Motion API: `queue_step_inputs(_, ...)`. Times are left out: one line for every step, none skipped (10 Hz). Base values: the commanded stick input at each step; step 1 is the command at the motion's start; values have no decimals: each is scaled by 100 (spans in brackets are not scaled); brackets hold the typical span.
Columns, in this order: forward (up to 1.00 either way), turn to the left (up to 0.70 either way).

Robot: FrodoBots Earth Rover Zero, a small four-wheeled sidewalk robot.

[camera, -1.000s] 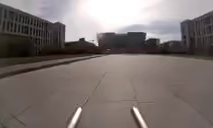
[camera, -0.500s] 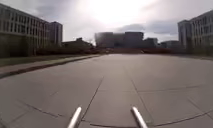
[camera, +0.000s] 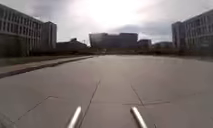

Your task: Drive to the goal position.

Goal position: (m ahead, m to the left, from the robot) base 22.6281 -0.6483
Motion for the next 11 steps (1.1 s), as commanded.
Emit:
queue_step_inputs(100, -27)
queue_step_inputs(100, -27)
queue_step_inputs(100, -27)
queue_step_inputs(100, -27)
queue_step_inputs(100, -17)
queue_step_inputs(100, -5)
queue_step_inputs(100, 0)
queue_step_inputs(100, 0)
queue_step_inputs(100, 0)
queue_step_inputs(100, 0)
queue_step_inputs(100, 0)
